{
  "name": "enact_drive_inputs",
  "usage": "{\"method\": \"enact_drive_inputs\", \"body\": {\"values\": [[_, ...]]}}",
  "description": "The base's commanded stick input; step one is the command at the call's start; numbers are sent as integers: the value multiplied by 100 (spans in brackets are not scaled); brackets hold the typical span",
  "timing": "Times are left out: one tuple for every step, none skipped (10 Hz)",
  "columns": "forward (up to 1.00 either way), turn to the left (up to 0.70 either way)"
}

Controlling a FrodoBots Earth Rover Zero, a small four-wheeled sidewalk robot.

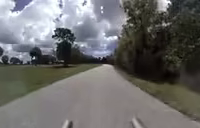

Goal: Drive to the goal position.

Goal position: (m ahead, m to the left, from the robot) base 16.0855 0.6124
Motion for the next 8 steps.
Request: {"method": "enact_drive_inputs", "body": {"values": [[70,1],[70,1],[70,1],[70,1],[70,1],[70,1],[70,1],[70,1]]}}
